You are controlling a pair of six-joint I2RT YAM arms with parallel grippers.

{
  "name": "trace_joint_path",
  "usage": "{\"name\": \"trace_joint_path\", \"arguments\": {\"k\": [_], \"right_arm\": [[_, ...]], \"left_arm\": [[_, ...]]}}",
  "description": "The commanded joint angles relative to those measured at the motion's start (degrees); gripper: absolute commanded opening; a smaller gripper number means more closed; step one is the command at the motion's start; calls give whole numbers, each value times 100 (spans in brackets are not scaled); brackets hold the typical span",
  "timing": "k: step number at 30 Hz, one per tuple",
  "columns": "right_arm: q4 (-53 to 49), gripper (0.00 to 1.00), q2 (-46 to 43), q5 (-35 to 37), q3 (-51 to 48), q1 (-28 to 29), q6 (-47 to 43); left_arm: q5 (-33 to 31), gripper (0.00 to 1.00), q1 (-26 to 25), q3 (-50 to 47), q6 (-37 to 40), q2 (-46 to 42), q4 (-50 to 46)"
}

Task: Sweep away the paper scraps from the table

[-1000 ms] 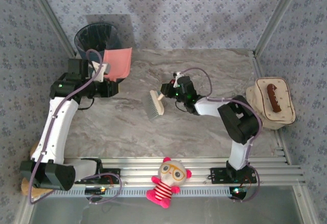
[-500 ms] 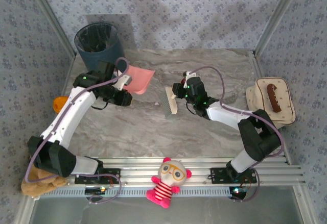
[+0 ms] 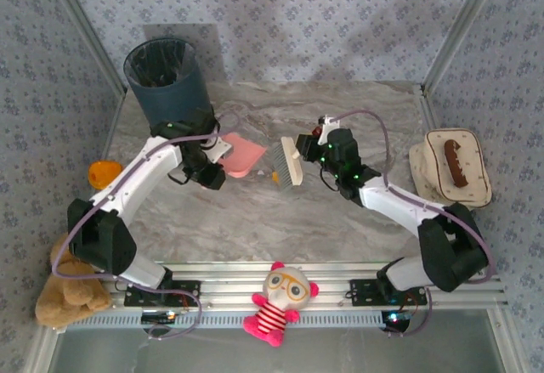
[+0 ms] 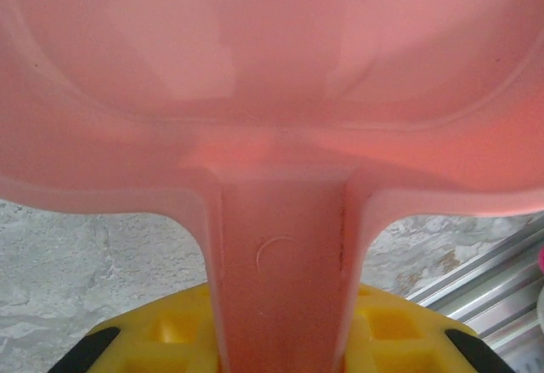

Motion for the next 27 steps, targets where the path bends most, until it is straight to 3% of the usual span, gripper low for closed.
{"name": "trace_joint_path", "arguments": {"k": [1, 5, 11, 27], "right_arm": [[-336, 0, -321, 563, -3, -26, -320], [-1182, 0, -432, 1335, 261, -25, -764], [-1856, 0, -277, 1879, 651, -33, -1414], [-2340, 0, 745, 1776, 1653, 53, -2106]], "left_arm": [[-245, 0, -181, 46, 202, 95, -251], [-590, 0, -450, 31, 276, 395, -375], [-781, 0, -737, 49, 378, 810, -484], [-768, 0, -1260, 27, 582, 1709, -577]]}}
